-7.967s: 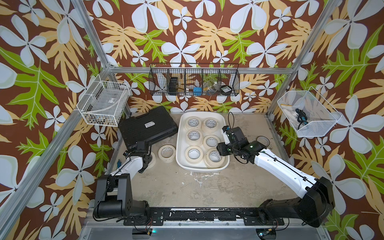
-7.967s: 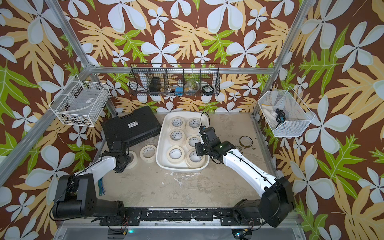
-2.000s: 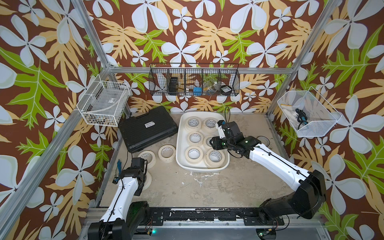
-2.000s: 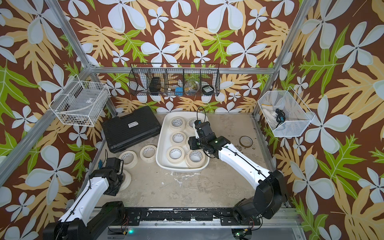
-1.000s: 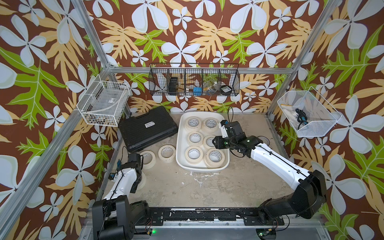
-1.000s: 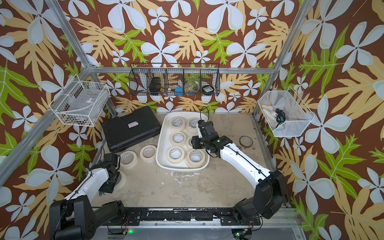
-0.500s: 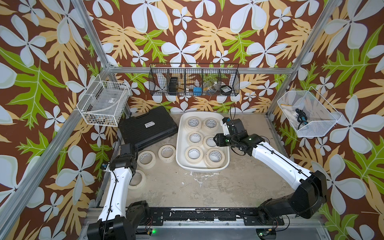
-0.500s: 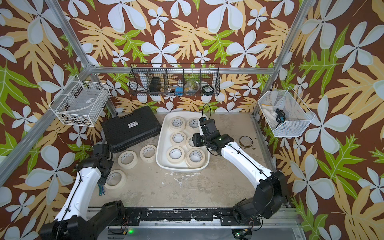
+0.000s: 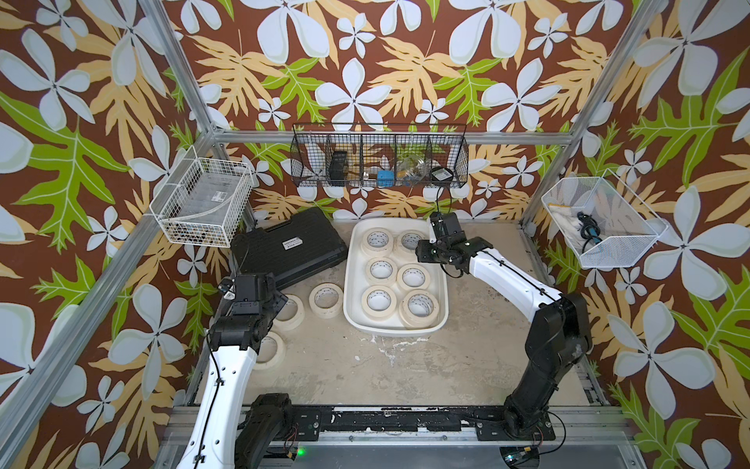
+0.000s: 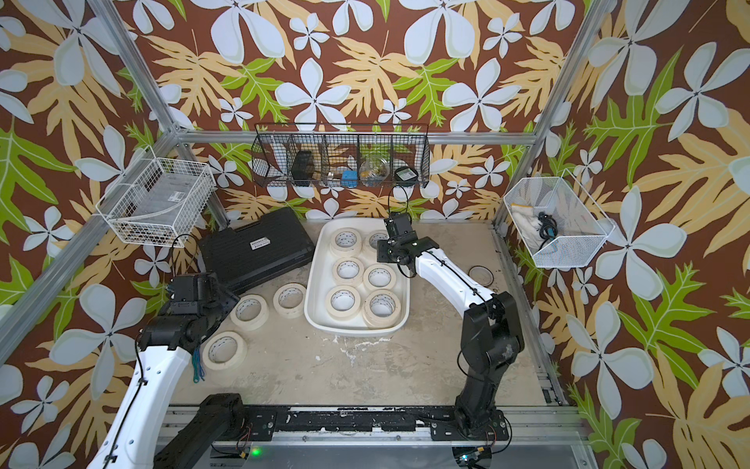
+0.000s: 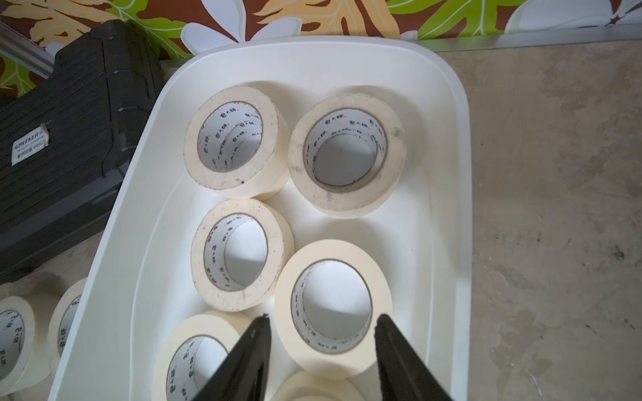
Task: Take out the art tape in the storage box
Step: Pick up the art tape from the storage box.
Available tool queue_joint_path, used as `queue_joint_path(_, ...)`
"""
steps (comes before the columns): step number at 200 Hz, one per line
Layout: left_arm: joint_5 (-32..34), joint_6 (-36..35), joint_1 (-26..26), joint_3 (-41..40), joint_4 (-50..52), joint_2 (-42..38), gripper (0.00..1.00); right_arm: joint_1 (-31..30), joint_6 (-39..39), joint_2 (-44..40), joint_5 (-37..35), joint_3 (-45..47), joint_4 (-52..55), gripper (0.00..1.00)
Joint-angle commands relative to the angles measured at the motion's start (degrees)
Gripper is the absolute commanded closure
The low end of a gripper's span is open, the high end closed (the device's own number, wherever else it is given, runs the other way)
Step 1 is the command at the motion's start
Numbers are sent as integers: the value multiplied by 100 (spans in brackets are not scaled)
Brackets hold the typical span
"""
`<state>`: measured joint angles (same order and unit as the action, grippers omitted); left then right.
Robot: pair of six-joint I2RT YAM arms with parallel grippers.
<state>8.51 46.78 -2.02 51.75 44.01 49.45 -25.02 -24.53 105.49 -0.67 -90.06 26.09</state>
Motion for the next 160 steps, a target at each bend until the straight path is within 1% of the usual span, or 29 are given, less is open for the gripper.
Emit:
queue_joint_path(1, -903, -732, 100, -42, -578, -89, 26, 25, 44, 434, -388, -417, 207, 49)
queue_joint_path(25, -1362, -1130, 201, -51, -758, -145, 27, 137, 21, 942, -531, -881, 335, 51)
queue_joint_path(47, -1490, -1420, 323, -8, -832, -116, 27, 277, -14, 1309, -535, -1209, 388, 51)
queue_joint_path(91, -1521, -1708, 594, 61, -953, -110, 30, 441, -64, 1970, -363, -1854, 503, 52)
queue_joint_path(160, -1312, -1671, 929, 114, -1039, 29, 30, 565, -212, 2671, -309, -2481, 490, 52)
